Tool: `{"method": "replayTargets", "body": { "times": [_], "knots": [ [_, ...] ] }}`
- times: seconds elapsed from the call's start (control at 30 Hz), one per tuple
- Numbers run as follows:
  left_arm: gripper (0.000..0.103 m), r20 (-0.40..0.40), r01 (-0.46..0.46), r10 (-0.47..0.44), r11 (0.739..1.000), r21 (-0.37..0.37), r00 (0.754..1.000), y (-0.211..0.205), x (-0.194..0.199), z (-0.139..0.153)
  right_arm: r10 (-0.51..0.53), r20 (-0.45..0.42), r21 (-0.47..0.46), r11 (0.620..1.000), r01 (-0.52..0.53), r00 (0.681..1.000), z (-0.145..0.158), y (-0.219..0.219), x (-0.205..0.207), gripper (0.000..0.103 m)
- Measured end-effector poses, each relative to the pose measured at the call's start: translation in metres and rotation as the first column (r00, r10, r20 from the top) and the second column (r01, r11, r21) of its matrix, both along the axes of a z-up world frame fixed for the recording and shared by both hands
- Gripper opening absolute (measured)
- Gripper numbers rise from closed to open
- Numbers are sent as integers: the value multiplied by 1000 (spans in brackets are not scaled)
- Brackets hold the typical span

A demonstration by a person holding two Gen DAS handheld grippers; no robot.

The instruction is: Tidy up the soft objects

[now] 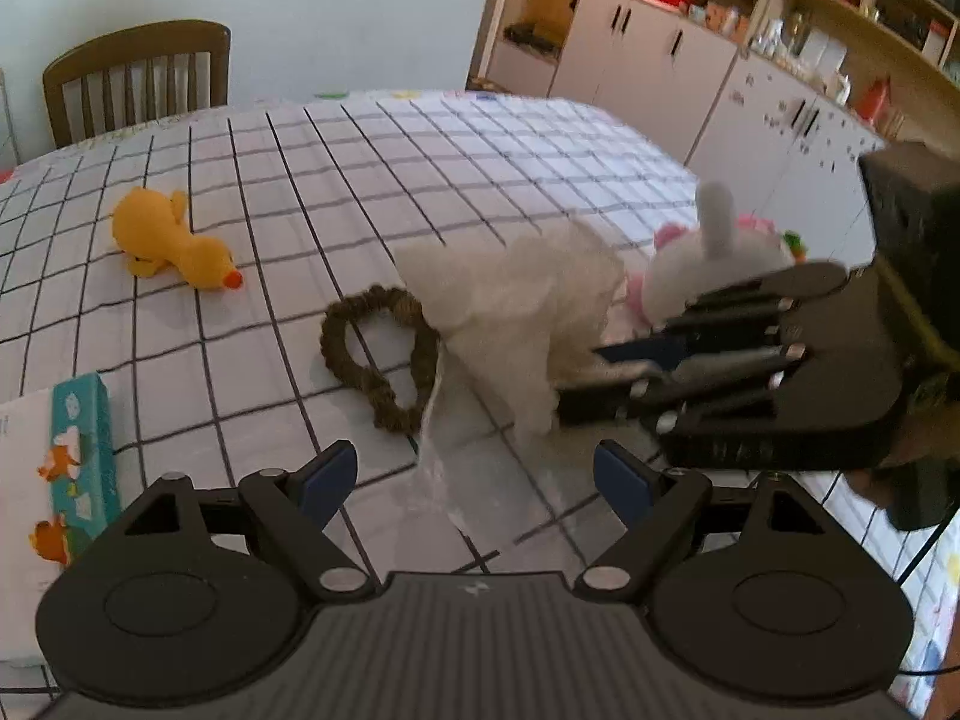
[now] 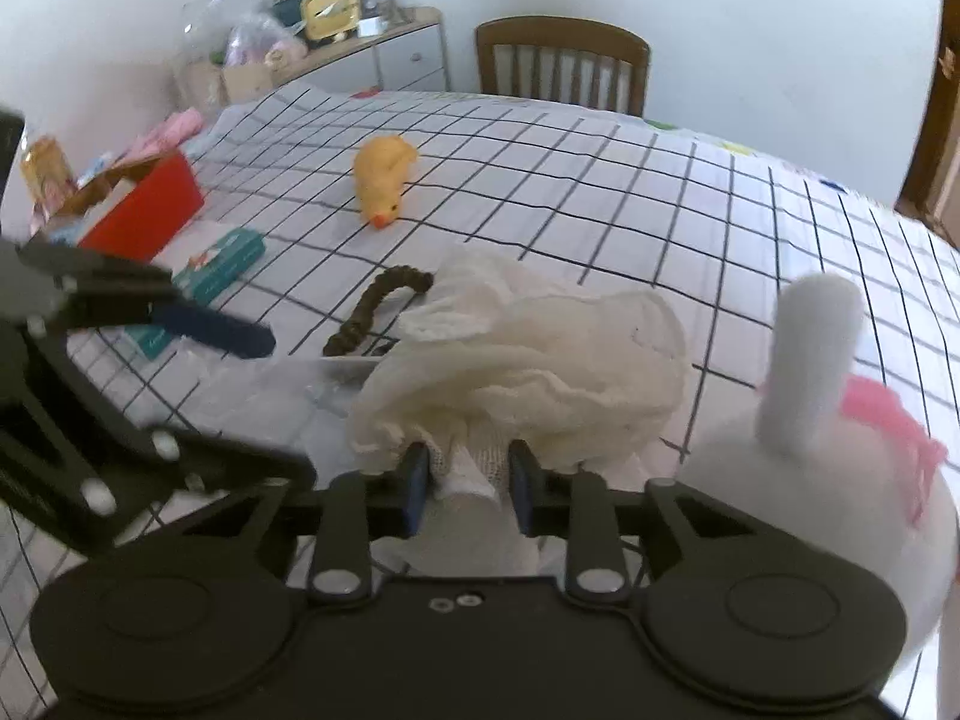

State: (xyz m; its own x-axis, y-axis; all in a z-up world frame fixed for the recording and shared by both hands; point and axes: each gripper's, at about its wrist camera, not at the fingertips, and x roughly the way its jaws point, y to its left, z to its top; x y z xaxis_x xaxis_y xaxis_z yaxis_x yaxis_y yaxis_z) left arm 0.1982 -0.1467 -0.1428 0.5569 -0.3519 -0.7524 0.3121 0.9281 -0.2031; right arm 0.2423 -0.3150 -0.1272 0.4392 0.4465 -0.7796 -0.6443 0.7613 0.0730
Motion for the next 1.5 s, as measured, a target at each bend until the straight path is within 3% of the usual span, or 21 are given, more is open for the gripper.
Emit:
{"method": "replayTargets", "body": {
  "times": [0.1, 0.13, 0.2, 0.27, 0.37, 0.57, 0.87, 1.23, 1.5],
  "knots": [
    [59, -2, 6, -6, 999, 50, 1000, -7, -1, -5, -13, -1, -1, 1000, 13, 1000, -1, -2, -1, 15],
    [56, 1, 11, -11, 998, 65, 1000, -9, -1, -5, -18, -1, 0, 1000, 18, 1000, -1, -3, -1, 14],
    [35, 5, 8, -9, 996, 90, 1000, -12, -1, -5, -30, -1, 4, 1000, 30, 1000, 0, -3, -2, 11],
    [29, 8, -1, 0, 993, 117, 1000, -14, -1, -3, -40, 2, 5, 999, 40, 999, 0, -4, -4, 10],
    [11, 9, -8, 7, 990, 139, 1000, -14, -2, -2, -52, 4, 5, 999, 52, 999, 2, -4, -7, 9],
    [4, 32, -26, 23, 992, 123, 999, -10, -8, 2, -55, 25, 19, 998, 54, 998, 12, -2, -19, 8],
    [4, 95, -85, 76, 992, 95, 993, 1, -20, 32, -46, 65, 40, 998, 43, 997, 36, -2, -45, 7],
    [4, 184, -129, 118, 990, 51, 976, 24, -46, 74, -53, 146, 118, 992, 36, 988, 86, 0, -74, 7],
    [4, 193, -145, 134, 989, 39, 972, 58, -66, 87, -52, 184, 156, 987, 23, 982, 122, 7, -89, 7]
  ]
}}
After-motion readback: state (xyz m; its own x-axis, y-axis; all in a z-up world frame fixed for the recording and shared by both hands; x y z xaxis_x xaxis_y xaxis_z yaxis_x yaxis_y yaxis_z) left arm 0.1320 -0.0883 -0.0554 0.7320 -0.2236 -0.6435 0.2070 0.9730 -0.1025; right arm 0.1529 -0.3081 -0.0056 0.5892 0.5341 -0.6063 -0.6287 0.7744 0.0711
